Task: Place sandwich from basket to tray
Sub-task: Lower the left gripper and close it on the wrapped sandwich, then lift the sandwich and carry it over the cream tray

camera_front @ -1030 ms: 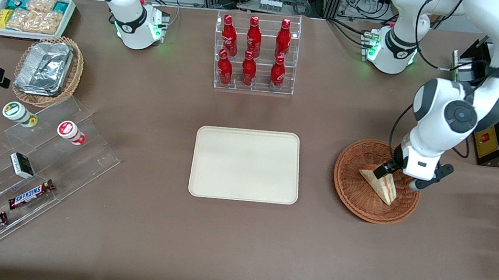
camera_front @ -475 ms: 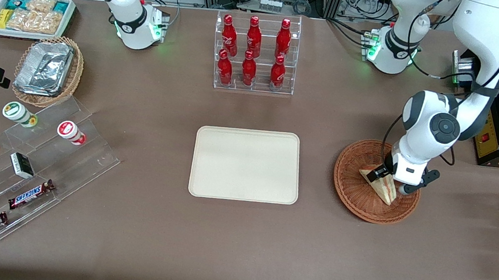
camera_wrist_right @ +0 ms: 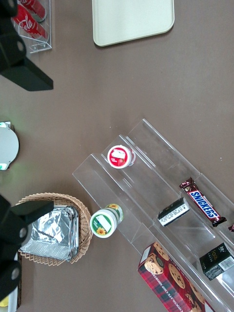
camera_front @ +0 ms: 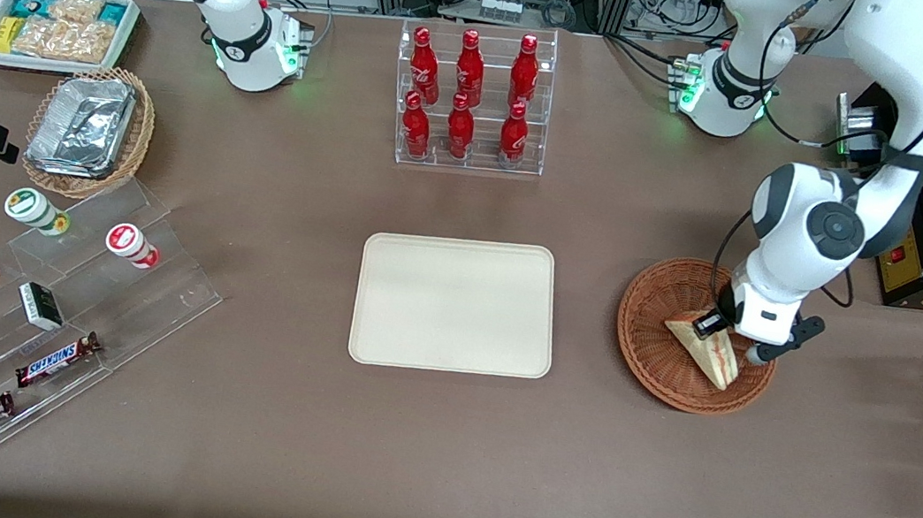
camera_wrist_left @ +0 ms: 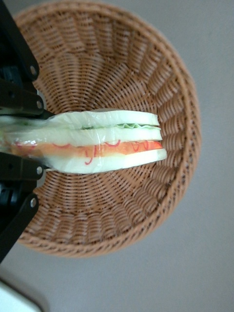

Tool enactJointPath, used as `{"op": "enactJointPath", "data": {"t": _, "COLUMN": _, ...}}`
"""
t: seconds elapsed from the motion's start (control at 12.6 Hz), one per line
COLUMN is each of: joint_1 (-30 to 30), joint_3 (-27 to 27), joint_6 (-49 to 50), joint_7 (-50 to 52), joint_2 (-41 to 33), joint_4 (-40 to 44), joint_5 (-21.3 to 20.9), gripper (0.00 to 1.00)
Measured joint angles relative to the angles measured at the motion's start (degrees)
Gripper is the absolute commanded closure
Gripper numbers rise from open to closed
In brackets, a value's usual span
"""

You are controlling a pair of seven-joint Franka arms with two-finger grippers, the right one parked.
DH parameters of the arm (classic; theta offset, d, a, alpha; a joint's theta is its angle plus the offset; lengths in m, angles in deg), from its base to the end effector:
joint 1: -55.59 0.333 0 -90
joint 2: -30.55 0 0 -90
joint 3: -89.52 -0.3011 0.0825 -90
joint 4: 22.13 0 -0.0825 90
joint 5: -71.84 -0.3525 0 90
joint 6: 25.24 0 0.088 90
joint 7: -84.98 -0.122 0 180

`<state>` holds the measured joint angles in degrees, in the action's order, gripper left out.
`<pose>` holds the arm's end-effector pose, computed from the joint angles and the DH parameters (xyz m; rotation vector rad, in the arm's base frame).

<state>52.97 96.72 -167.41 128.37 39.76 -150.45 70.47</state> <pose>0.5185 -0.0894 0.2989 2.9736 0.8713 0.1111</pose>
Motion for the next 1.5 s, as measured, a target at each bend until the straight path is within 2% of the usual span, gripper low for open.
{"op": "enactJointPath", "data": {"t": 0.24, "joint_1": -1.1, "joint_3": 2.2, "joint_6": 16.8, "joint_7": -0.1, "joint_2": -3.9, "joint_4": 9.1, "joint_5": -0.4, "gripper": 1.00}}
{"op": "enactJointPath", "data": {"t": 0.48, "joint_1": -7.1, "joint_3": 3.8, "joint_6": 27.3, "joint_7": 0.2, "joint_2": -4.1, "joint_4": 18.9, "joint_5": -0.5, "gripper": 1.00}}
{"op": "enactJointPath", "data": {"t": 0.79, "joint_1": -18.4, "joint_3": 4.3, "joint_6": 27.5, "joint_7": 0.7, "joint_2": 1.3, "joint_4": 23.5, "joint_5": -0.4, "gripper": 1.00}}
{"op": "enactJointPath", "data": {"t": 1.11, "joint_1": -28.1, "joint_3": 4.3, "joint_6": 27.1, "joint_7": 2.2, "joint_2": 14.5, "joint_4": 34.6, "joint_5": -0.5, "gripper": 1.00}}
{"op": "enactJointPath", "data": {"t": 1.35, "joint_1": -32.0, "joint_3": 4.3, "joint_6": 23.9, "joint_7": 3.1, "joint_2": 22.8, "joint_4": 39.8, "joint_5": -0.7, "gripper": 1.00}}
{"op": "enactJointPath", "data": {"t": 1.5, "joint_1": -33.9, "joint_3": 4.2, "joint_6": 19.6, "joint_7": 3.1, "joint_2": 26.5, "joint_4": 40.8, "joint_5": -2.5, "gripper": 1.00}}
